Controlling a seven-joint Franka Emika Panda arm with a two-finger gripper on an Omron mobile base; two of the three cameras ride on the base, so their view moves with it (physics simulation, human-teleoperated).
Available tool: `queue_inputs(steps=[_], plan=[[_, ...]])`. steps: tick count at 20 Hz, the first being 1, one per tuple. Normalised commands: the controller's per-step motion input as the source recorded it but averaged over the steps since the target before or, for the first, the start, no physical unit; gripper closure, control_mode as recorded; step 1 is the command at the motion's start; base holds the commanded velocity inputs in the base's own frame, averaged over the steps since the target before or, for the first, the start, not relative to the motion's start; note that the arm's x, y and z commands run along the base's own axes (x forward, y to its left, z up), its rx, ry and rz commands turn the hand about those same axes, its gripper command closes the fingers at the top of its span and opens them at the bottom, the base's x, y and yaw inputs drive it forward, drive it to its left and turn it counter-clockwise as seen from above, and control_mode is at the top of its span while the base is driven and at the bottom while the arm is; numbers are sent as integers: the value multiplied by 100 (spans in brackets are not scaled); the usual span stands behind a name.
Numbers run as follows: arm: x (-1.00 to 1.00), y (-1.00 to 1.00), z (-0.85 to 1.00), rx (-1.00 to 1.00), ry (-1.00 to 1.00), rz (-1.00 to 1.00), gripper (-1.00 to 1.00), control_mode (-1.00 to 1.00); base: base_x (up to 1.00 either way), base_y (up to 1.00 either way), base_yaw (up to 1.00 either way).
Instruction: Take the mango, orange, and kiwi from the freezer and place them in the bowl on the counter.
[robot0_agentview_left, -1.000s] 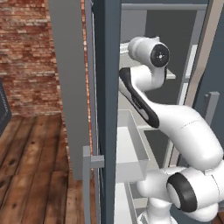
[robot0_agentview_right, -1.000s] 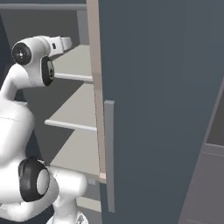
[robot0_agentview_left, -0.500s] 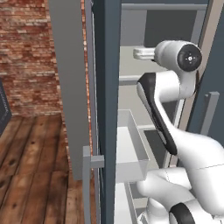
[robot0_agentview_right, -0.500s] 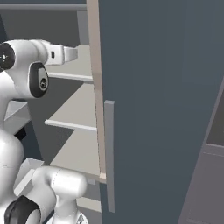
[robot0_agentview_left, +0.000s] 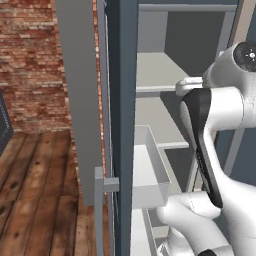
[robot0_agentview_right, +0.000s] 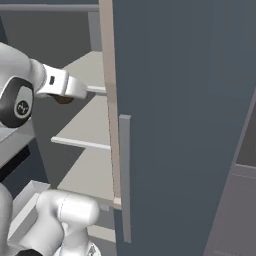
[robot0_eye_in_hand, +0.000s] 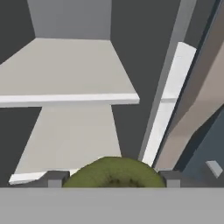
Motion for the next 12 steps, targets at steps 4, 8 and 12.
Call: queue_inputs(steps=[4, 8, 12], plan=[[-71, -1, -56, 0, 17, 0, 100, -100, 0, 0, 0], [0, 0, -5, 0, -3, 0, 100, -100, 0, 0, 0], [-1, 0, -19, -1, -3, 0, 100, -100, 0, 0, 0]])
